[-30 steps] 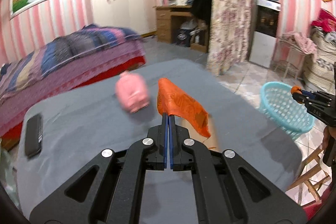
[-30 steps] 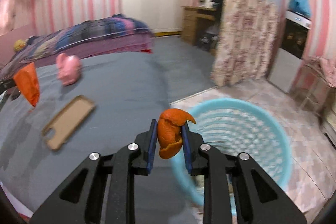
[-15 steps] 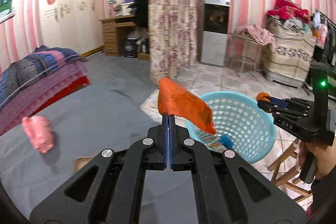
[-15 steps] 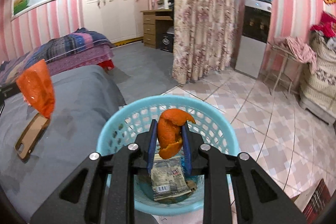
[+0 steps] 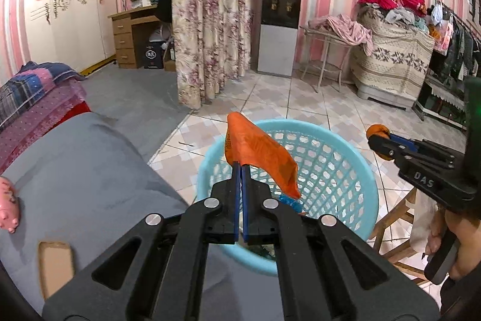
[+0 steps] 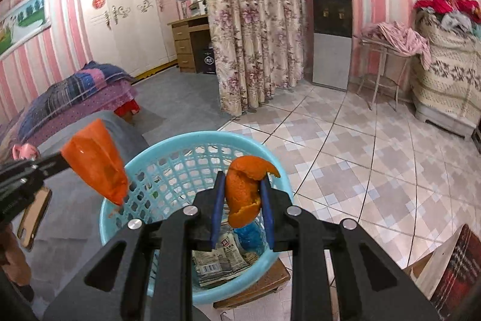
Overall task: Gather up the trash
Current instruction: 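Carry the orange bag and orange over the light-blue basket and release both, then return both tools to the table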
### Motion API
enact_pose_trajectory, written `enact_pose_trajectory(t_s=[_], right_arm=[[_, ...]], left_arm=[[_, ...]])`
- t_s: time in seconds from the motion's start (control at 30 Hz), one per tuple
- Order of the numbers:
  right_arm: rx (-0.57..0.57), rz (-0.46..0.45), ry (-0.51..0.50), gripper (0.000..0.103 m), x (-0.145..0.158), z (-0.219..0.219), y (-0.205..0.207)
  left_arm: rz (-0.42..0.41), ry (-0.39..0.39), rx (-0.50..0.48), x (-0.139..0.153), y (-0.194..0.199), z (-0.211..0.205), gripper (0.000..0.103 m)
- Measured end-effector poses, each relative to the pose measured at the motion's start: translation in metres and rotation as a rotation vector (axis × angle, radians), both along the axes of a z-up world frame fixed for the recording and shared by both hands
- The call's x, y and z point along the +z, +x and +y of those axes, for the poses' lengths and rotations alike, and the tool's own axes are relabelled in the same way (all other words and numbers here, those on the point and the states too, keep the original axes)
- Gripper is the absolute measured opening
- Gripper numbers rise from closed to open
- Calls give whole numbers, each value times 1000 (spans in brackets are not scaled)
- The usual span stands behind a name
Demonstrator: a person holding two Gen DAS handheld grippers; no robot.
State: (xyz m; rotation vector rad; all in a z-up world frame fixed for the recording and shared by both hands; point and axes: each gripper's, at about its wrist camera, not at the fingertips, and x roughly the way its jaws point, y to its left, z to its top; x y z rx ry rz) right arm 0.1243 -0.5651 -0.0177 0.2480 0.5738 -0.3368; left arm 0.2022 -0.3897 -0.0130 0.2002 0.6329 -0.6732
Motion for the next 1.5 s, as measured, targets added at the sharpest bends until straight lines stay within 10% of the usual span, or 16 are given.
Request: enact_pose_trajectory(t_s=[0.17,0.33,0.7,0.9,0.97,1.03,1.5], right_arm=[[-8,-14,14,23,-2,-5,-3],[22,-7,13,23,-8,-1,2],[59,26,21,23,-17,31,33],[77,57,9,25,-26,51,47],[81,65,13,38,-25,55,50],[78,51,-2,76,-22,60,49],[58,-27,-41,99,-2,81,35]], left_arm=[[0,39,12,-13,13,-14,1],[7,46,47,-18,23,-6,63],[-89,28,257,4,26,66,98],[-86,2,320,12,20,104,98],[-80,-1,349,14,18,117,98],[-65,-10,369,15,19,129,98],[-78,-58,495,37,-26,207,98]])
